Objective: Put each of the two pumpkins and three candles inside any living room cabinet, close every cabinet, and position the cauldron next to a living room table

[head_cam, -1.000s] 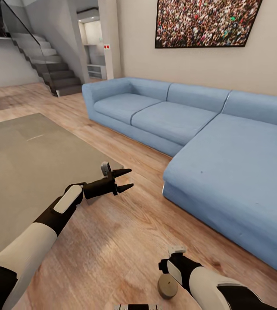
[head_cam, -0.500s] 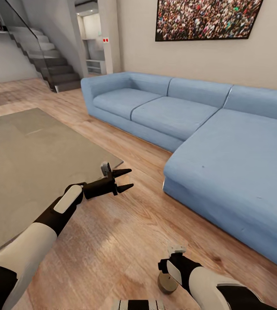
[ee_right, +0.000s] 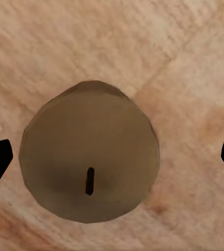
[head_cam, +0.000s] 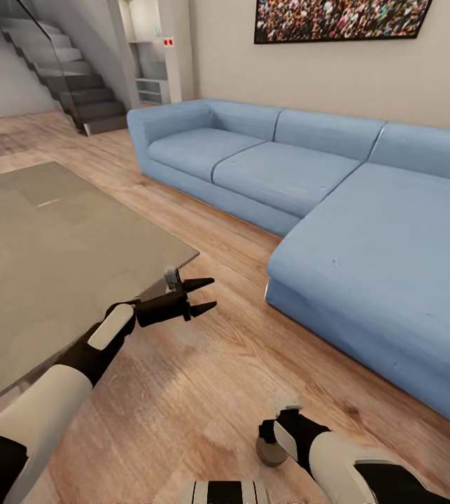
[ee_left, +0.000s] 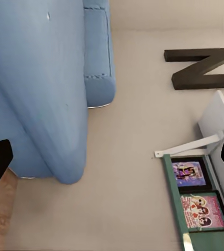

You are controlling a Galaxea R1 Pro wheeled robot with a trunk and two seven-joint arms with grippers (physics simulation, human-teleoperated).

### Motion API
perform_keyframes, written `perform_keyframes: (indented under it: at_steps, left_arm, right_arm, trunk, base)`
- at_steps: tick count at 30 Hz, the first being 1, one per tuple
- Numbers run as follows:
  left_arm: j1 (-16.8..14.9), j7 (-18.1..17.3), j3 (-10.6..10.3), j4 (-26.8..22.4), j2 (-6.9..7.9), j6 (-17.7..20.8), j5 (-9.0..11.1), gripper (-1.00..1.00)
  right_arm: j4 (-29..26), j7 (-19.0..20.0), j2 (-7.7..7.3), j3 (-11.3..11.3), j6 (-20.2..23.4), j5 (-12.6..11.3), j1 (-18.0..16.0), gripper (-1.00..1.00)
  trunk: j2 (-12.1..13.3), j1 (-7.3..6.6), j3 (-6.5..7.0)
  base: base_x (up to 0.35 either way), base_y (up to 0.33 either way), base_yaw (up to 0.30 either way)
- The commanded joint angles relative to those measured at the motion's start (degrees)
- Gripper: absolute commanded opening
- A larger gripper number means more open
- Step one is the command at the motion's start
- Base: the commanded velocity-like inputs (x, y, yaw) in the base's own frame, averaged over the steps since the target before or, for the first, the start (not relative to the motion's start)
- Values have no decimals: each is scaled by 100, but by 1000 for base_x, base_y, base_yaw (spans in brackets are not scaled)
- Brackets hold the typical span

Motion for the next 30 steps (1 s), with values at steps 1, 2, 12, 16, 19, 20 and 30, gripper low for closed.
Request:
perform_keyframes:
  at_steps: [1,2,12,16,19,20,30]
  left_arm:
    - [33,-2,-1,-8,-2,-33,4,100]
    - [66,-2,-1,-8,-2,-66,4,100]
    - [234,2,-2,-55,-15,-37,3,100]
    - [240,2,-2,-56,-16,-39,4,100]
    - [249,2,-2,-56,-16,-43,4,100]
    - [249,2,-2,-56,-16,-43,4,100]
    - [250,2,-2,-56,-16,-41,4,100]
  right_arm:
    - [-33,33,-33,0,33,3,-2,100]
    - [-65,65,-65,0,66,3,-2,100]
    - [51,-107,64,9,-194,43,-2,100]
    - [55,-115,64,11,-274,46,-2,100]
    - [56,-117,64,9,-275,47,-2,100]
    - [56,-117,64,9,-275,47,-2,100]
    - [57,-117,64,18,-276,47,18,100]
  trunk:
    - [0,0,0]
    - [0,0,0]
    - [0,0,0]
    - [0,0,0]
    - [0,0,0]
    - [0,0,0]
    - [0,0,0]
  base:
    - [0,0,0]
    - [0,0,0]
    - [0,0,0]
    - [0,0,0]
    - [0,0,0]
    - [0,0,0]
    - [0,0,0]
